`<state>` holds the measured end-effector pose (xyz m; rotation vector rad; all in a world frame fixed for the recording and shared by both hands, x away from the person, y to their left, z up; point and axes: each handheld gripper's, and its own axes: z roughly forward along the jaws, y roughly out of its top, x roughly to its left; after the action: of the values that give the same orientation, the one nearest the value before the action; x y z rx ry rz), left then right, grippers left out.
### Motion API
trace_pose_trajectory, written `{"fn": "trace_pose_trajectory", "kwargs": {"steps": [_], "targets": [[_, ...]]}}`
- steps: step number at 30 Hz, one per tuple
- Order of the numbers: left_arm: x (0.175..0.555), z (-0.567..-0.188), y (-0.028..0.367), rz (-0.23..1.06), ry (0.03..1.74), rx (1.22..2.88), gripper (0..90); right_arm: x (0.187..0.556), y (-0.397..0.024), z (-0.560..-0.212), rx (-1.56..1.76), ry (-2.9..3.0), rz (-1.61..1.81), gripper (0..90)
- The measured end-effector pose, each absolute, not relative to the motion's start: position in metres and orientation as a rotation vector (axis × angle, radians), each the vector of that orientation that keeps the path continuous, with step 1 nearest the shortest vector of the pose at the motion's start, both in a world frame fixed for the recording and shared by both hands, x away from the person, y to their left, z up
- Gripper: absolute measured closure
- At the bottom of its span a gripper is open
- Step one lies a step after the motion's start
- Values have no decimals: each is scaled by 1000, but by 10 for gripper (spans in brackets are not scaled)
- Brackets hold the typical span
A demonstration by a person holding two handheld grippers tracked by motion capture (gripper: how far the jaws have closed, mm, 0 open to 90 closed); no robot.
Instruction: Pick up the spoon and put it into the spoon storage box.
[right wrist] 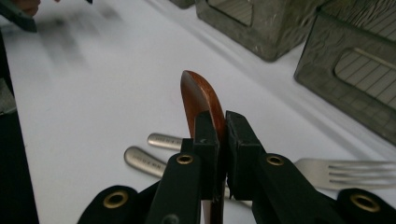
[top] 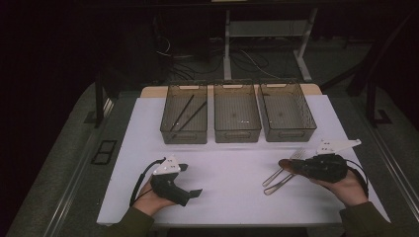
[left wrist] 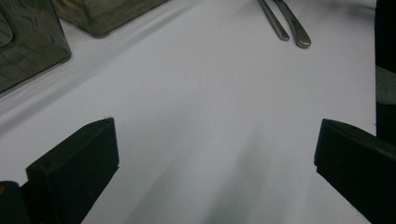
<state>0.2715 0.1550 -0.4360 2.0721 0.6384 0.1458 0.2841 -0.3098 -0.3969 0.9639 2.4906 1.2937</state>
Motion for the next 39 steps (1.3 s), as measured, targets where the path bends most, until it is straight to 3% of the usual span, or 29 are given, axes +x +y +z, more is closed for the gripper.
{"fn": "trace_pose_trajectory", "kwargs": {"steps": [39], "targets": [[269,-436,151,144,617,2073,0,356,-259,-355,1069,2328,1392,838]]}}
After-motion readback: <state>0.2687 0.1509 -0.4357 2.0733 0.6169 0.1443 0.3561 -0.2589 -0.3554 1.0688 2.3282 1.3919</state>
